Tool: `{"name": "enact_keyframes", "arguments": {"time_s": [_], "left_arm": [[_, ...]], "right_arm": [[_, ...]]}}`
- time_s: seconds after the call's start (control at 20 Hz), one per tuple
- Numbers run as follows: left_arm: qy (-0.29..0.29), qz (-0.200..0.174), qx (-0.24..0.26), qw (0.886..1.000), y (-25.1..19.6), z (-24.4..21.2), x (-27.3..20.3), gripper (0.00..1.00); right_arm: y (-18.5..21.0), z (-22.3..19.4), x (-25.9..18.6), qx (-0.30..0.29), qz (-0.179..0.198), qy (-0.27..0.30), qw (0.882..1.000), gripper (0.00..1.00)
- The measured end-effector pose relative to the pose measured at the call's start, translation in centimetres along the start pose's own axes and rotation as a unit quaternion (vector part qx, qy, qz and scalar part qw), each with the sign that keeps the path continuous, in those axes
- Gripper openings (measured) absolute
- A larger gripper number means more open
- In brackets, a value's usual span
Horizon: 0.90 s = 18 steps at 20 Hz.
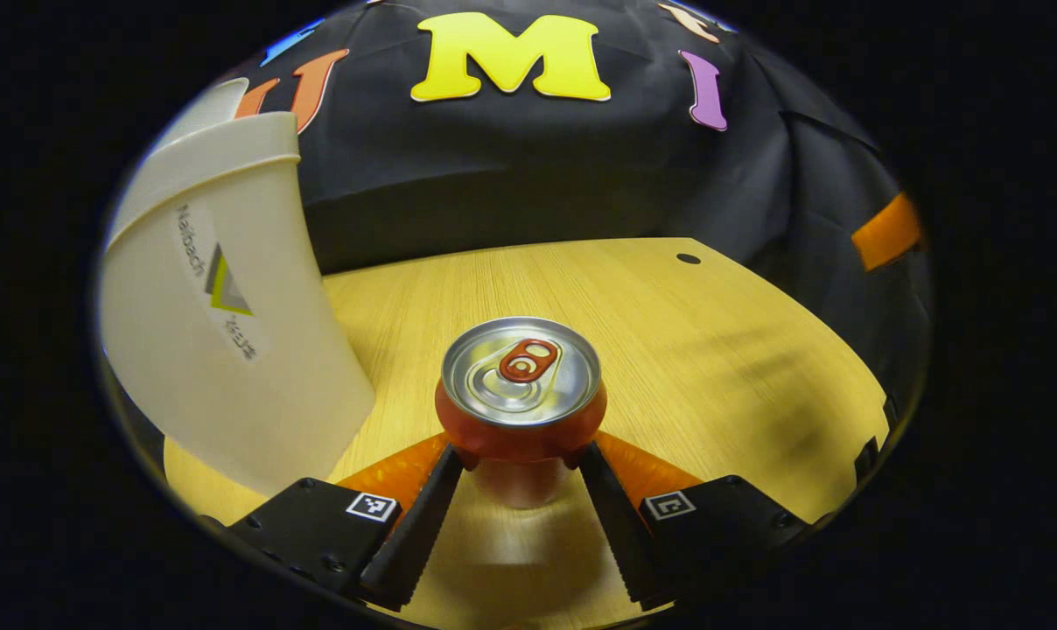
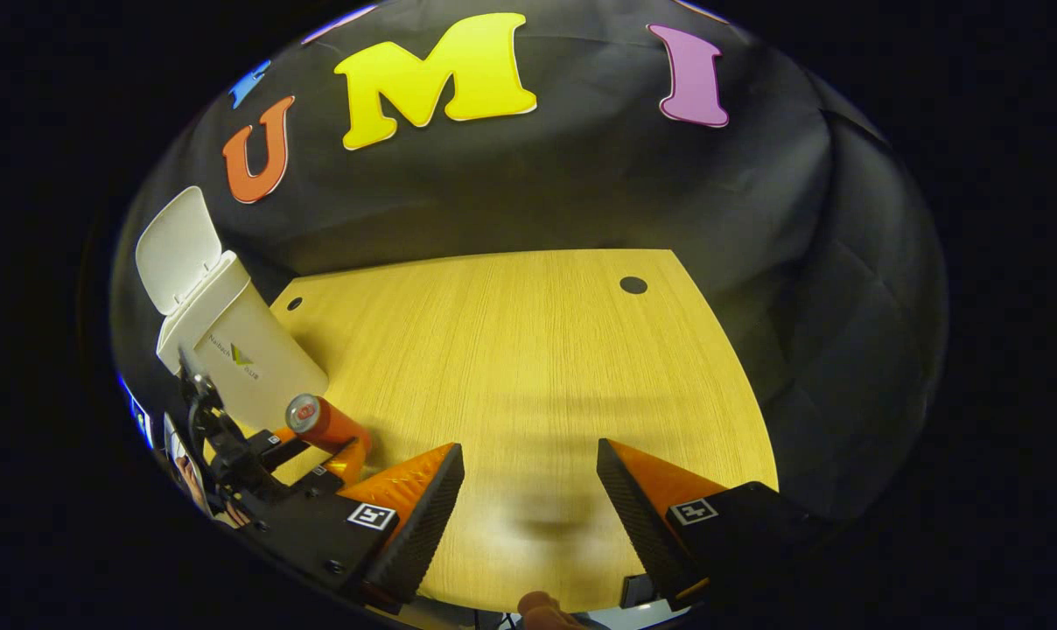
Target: Press the lid of the desktop garbage bin to open it, pick up the crumpled paper on the desktop and throw it into the bin, then pick up the pop can on the desktop and drop it into the bin, and finally close the garbage bin lid.
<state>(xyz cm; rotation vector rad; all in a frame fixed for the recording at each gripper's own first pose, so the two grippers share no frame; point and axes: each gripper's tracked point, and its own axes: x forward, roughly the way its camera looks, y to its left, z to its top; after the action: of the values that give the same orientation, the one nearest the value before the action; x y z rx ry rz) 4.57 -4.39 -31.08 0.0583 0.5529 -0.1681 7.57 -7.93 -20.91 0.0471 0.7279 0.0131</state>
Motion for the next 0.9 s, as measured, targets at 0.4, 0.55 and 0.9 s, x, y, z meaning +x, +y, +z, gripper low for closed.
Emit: {"name": "enact_keyframes", "arguments": {"time_s": [0.4, 0.55, 0.9], "left_arm": [[-0.006, 0.053, 0.011, 0.999, 2.5, 5.2, -10.1, 0.87], [-0.017, 0.061, -0.022, 0.998, 3.7, 8.3, -13.7, 0.87], [-0.012, 0.163, -0.054, 0.985, 11.3, 14.3, -18.7, 0.86]], "right_arm": [[0.8, -3.4, 0.7, -0.006, 0.042, 0.022, 0.999, 0.97], [1.0, -4.3, 1.2, -0.008, 0.053, 0.027, 0.998, 0.97], [2.2, -4.6, 1.7, -0.008, 0.071, 0.025, 0.997, 0.97]]}}
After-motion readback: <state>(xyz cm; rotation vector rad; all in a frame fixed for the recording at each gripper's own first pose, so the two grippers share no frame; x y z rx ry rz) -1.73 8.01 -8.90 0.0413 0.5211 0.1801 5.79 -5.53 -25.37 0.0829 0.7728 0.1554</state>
